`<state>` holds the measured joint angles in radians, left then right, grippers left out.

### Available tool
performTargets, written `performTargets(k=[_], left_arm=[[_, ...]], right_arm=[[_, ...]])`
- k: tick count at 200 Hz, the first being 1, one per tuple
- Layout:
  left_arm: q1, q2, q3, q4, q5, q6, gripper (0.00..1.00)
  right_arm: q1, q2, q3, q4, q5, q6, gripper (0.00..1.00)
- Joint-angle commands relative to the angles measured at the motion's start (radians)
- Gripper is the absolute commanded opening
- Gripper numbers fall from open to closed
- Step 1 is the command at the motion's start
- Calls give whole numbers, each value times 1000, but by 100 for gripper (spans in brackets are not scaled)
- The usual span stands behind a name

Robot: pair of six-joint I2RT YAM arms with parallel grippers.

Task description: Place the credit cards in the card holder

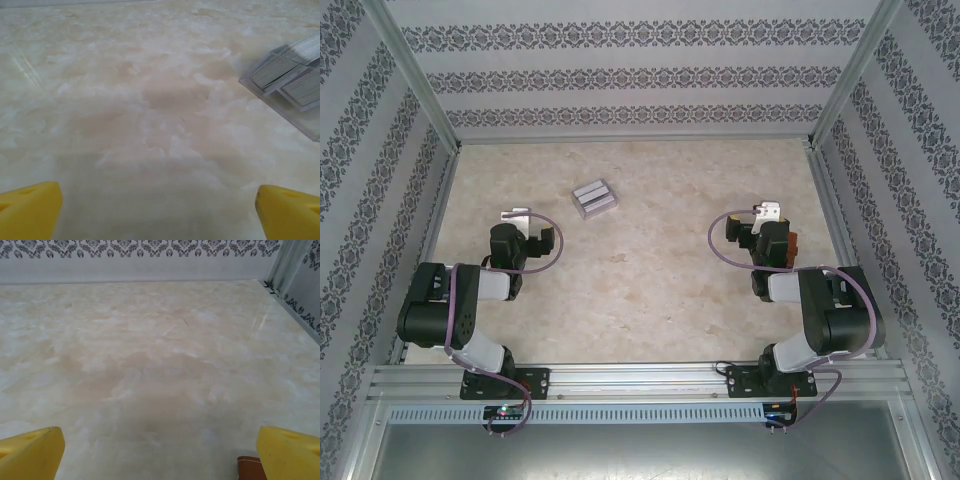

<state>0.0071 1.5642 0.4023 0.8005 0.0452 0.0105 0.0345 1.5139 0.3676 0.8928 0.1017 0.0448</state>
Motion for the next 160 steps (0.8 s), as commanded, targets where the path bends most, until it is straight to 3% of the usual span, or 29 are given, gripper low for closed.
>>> performTargets(k=[1, 151, 160], left_arm=[[2, -4, 22, 7, 9, -10, 99], [2, -7, 20, 14, 8, -11, 100], [0, -25, 39, -40, 9, -6, 100]], right_arm=[[-8, -5, 17, 0, -41, -18, 98], [-16, -5, 21, -4, -49, -11, 98], [-20, -9, 25, -16, -40, -1, 98]])
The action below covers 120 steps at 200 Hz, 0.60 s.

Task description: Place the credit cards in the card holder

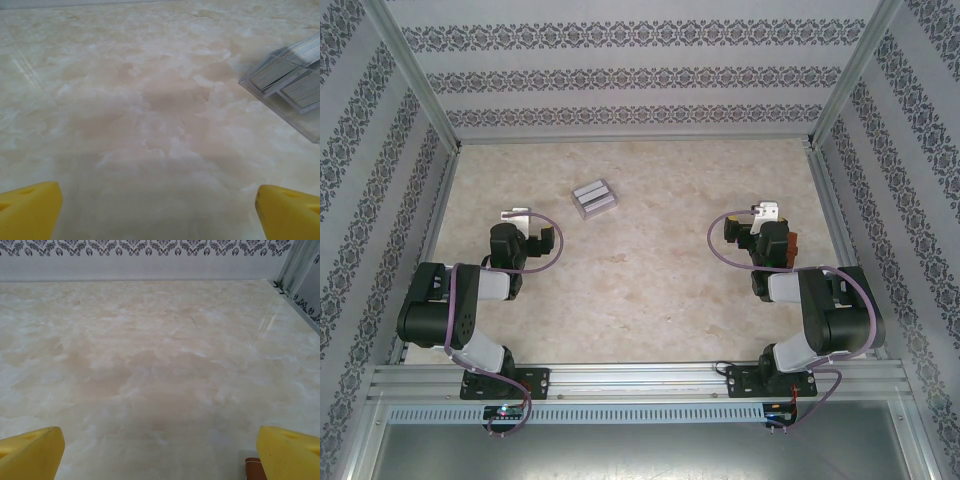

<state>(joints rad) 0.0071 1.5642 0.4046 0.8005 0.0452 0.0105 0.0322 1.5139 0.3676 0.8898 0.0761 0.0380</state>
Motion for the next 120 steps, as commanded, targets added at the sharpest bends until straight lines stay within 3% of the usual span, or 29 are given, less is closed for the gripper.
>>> performTargets(k=[1, 19, 32, 48, 74, 100, 120], left_arm=[[0, -28, 41, -48, 9, -5, 100], [-26, -148, 76, -209, -9, 22, 100], [-52, -266, 57, -255, -47, 13, 100], [-53, -404, 72, -373, -57, -69, 100], [-52, -530, 121, -497, -74, -219, 100], [-51, -554, 173, -655, -230, -456, 99], [-51, -504, 153, -562, -55, -446, 100]], right_arm=[[-18, -12, 24, -13, -12, 5, 98], [-3, -89, 7, -34, 141, 37, 98], [-5, -180, 50, -216, 226, 73, 98], [-6, -274, 134, -447, 299, 154, 98], [-10, -389, 225, -726, 302, 347, 98], [-53, -443, 284, -1001, 369, 610, 98], [-125, -424, 318, -1135, 270, 652, 98]])
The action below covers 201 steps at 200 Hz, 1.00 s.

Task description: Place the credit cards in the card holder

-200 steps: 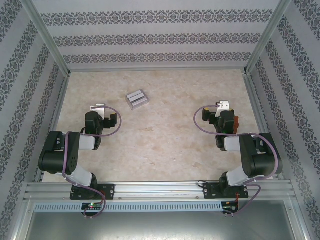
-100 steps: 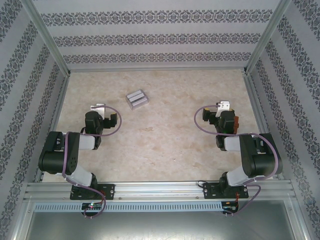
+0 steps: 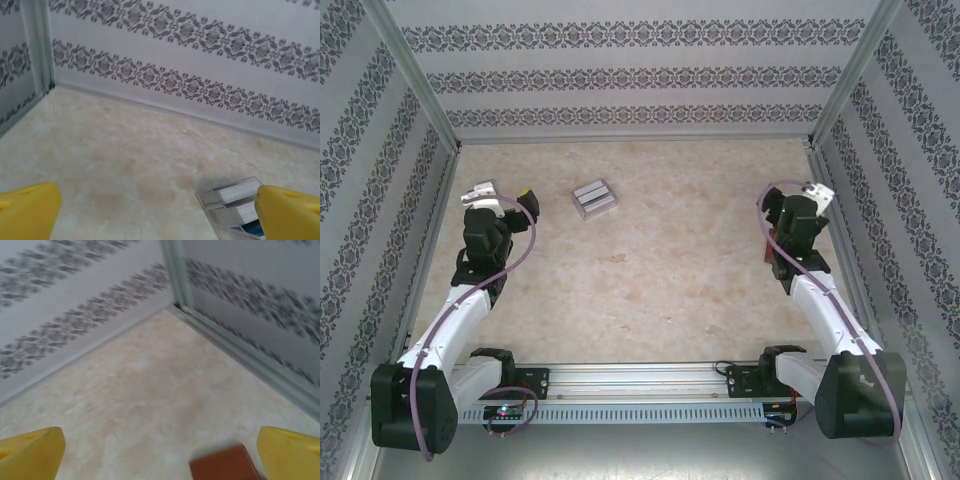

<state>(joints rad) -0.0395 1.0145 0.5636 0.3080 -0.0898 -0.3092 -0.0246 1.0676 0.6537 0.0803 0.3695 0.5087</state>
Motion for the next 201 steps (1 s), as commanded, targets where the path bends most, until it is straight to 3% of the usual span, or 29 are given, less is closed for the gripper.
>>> performTargets(k=[1, 25, 49, 90, 126, 184, 201], left_arm=[[-5, 50, -6, -65, 90, -123, 100], [-5, 191, 50, -98, 205, -112, 100], [-11, 252, -2, 26, 291, -127, 100], [-79, 282, -64, 122, 292, -122, 100], [-88, 249, -81, 113, 242, -103, 100], [-88, 291, -59, 86, 214, -105, 96], [-88, 297, -59, 89, 221, -107, 95]], right_arm=[[-73, 24, 34, -330, -28, 180, 98], [-225, 106, 38, -337, -224, 136, 98], [-322, 263, 92, -337, -379, 60, 98], [-320, 475, 177, -353, -510, -56, 92], [-287, 494, 189, -386, -482, -98, 82], [-283, 558, 210, -387, -595, -120, 70], [-269, 570, 217, -385, -614, -130, 61]])
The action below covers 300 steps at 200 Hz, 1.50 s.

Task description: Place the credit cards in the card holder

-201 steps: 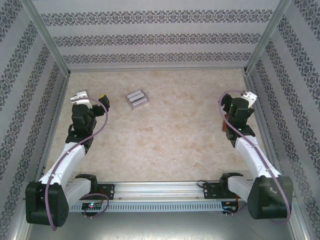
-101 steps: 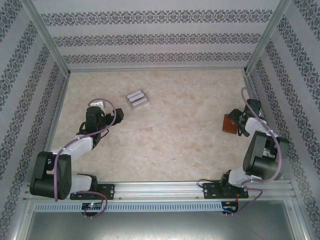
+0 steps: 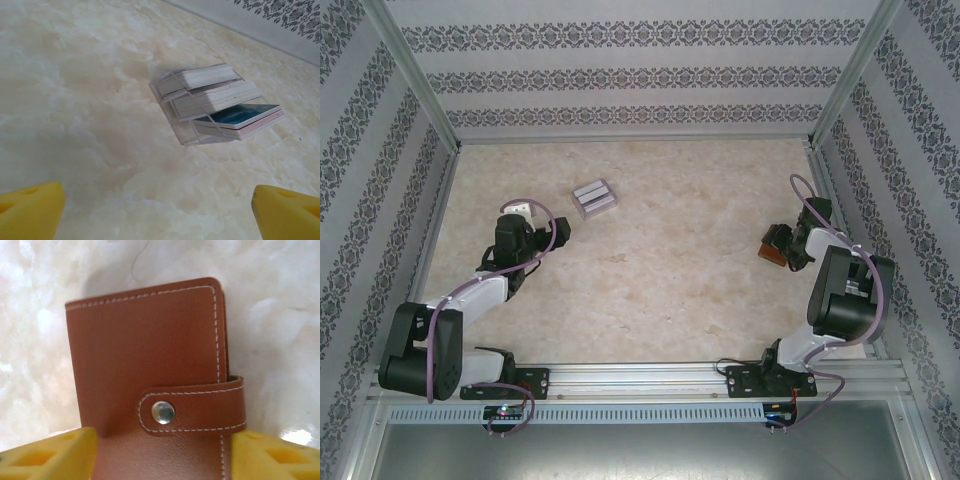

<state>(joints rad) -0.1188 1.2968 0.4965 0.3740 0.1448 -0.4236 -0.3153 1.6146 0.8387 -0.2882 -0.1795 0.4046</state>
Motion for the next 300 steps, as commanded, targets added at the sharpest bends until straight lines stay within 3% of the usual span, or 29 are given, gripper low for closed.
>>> performTargets(k=[1, 25, 68, 106, 119, 163, 219, 282, 300], left_arm=[[-8, 14, 8, 23, -14, 9, 95], [-8, 17, 11, 19, -17, 13, 94], [-8, 47, 25, 12, -6, 11, 92], [-8, 54, 29, 11, -6, 10, 92], [-8, 55, 27, 22, 6, 12, 92], [-9, 77, 34, 33, 27, 9, 92], [-11, 81, 38, 29, 28, 14, 92], [-12, 86, 43, 27, 29, 15, 91], [-13, 81, 44, 29, 32, 14, 91]], right_arm=[[23, 23, 32, -17, -65, -27, 60], [33, 34, 43, -29, -58, -36, 46], [33, 38, 48, -28, -74, -28, 43], [18, 28, 24, 19, -139, 19, 33], [-5, 27, -5, 78, -229, 70, 32], [-34, 50, -48, 194, -342, 194, 30], [-39, 84, -82, 272, -346, 290, 32], [-42, 66, -140, 422, -376, 330, 0], [-41, 47, -158, 464, -392, 326, 0]])
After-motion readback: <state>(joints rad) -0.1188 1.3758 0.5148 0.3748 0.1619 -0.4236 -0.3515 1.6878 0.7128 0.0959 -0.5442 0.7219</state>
